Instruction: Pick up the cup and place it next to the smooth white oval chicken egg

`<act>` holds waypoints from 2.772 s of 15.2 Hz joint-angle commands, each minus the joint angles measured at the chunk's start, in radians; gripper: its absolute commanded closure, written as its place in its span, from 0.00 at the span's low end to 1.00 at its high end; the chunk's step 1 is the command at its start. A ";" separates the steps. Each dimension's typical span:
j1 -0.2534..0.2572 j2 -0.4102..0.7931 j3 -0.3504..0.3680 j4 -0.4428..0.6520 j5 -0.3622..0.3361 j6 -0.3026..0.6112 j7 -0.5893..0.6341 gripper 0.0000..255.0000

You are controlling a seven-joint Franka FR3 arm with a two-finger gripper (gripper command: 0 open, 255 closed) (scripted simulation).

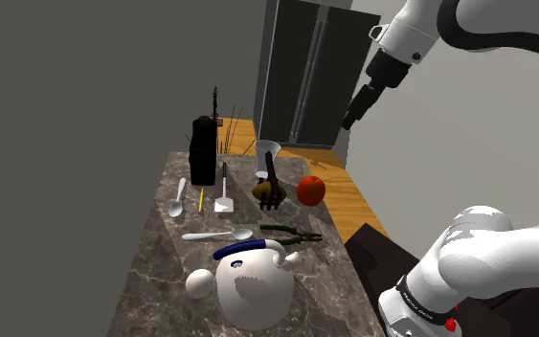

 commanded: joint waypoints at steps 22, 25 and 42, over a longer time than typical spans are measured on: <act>-0.071 0.746 0.147 0.220 -0.265 0.439 0.132 0.00; -0.071 0.865 0.151 0.298 -0.331 0.460 0.169 0.00; -0.062 1.080 0.129 0.393 -0.443 0.550 0.229 0.00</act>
